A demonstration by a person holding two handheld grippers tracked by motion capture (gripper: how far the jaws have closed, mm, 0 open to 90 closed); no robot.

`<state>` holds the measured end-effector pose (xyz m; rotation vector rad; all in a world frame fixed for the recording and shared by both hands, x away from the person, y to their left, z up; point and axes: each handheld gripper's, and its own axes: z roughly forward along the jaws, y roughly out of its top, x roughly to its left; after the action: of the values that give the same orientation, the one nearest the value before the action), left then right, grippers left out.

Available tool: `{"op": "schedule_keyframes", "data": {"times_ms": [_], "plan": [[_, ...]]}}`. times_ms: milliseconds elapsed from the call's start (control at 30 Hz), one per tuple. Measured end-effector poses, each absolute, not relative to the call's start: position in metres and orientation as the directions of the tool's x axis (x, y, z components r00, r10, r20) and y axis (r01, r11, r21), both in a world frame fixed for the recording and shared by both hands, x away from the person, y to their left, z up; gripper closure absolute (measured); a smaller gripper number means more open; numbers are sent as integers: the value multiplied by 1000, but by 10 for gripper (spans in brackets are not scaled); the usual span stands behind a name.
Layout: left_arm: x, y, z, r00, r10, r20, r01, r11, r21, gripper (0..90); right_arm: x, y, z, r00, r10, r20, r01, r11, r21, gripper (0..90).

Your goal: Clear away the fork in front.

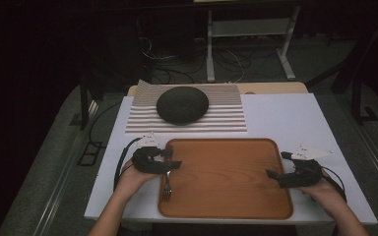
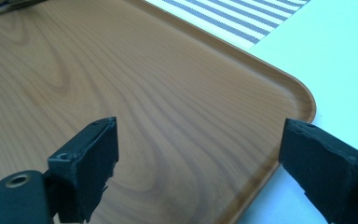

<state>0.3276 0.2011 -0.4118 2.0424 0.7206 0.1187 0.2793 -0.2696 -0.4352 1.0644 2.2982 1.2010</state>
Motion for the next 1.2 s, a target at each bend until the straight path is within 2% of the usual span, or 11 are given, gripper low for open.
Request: {"op": "schedule_keyframes", "data": {"times_ms": [200, 567, 1200], "plan": [[321, 209, -409, 814, 551, -182, 434, -370, 822, 170, 278, -270, -434, -662, 748, 46, 460, 357, 813, 121], [305, 224, -416, 806, 569, -164, 432, -375, 820, 6, 278, -269, -433, -667, 743, 50, 457, 356, 815, 120], [307, 224, -423, 811, 566, -146, 421, -392, 818, 0, 278, -269, -434, -670, 741, 49, 457, 360, 813, 120]]}}
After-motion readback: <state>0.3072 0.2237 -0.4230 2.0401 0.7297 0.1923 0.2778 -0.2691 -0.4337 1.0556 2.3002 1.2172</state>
